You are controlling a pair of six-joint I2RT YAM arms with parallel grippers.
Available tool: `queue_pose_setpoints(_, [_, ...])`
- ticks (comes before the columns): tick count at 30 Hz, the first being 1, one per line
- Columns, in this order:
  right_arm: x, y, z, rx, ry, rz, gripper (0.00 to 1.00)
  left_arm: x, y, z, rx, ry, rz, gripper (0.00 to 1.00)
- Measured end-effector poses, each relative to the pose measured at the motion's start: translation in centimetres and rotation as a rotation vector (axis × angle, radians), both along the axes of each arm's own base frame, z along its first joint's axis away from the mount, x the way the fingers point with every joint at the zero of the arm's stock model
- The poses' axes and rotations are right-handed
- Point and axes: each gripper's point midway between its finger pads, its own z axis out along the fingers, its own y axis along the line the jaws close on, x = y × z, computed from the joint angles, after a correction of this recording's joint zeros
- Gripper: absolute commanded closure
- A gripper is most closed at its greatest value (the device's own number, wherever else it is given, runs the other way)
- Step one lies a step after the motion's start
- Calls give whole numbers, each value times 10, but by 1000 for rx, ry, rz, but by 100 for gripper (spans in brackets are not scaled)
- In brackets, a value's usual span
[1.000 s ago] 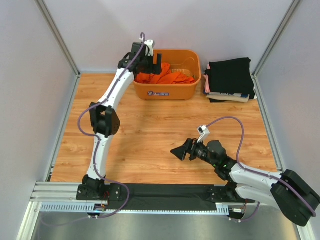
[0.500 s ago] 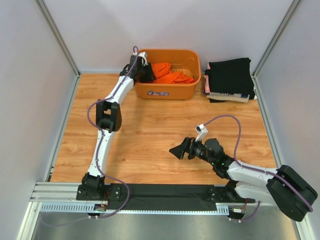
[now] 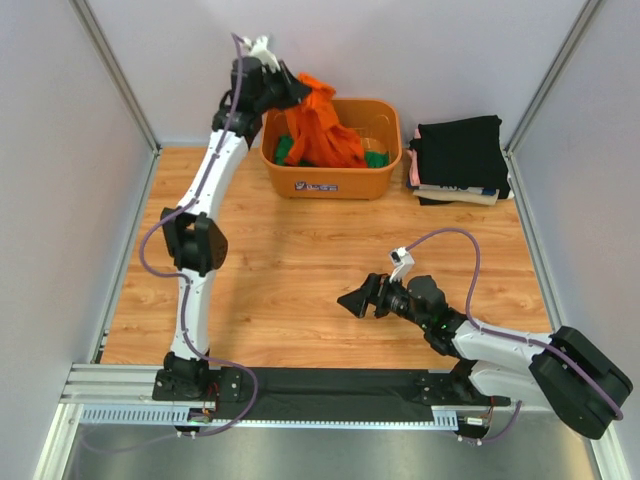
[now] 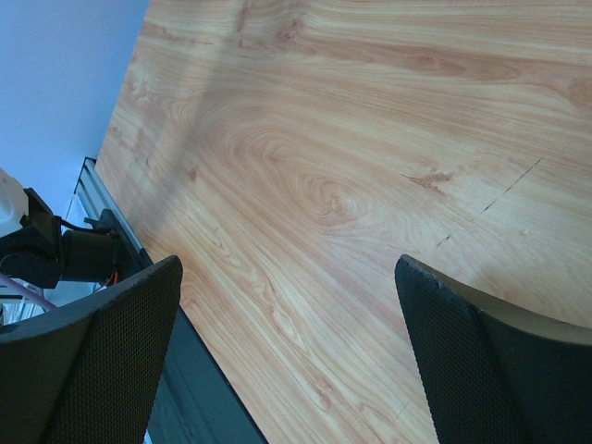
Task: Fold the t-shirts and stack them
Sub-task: Grab the tshirt from the pile, then move the tshirt to the center of the board, then flatten the tshirt out
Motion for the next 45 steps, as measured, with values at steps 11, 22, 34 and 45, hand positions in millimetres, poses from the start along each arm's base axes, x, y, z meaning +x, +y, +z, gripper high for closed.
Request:
queue_pose_setpoints(11, [0, 0, 2, 5, -6, 0, 2, -219, 46, 315, -185, -574, -108, 94])
queue_pose_setpoints(22, [-5, -25, 69, 81, -157, -74, 0, -297, 73, 62, 31, 99, -73, 0])
queue_pose_setpoints(34, [64, -44, 142, -177, -151, -332, 2, -334, 155, -51, 297, 263, 249, 0])
queue_pose_setpoints(45, [24, -63, 1, -472, 128, -212, 2, -86, 128, -115, 360, 367, 321, 10])
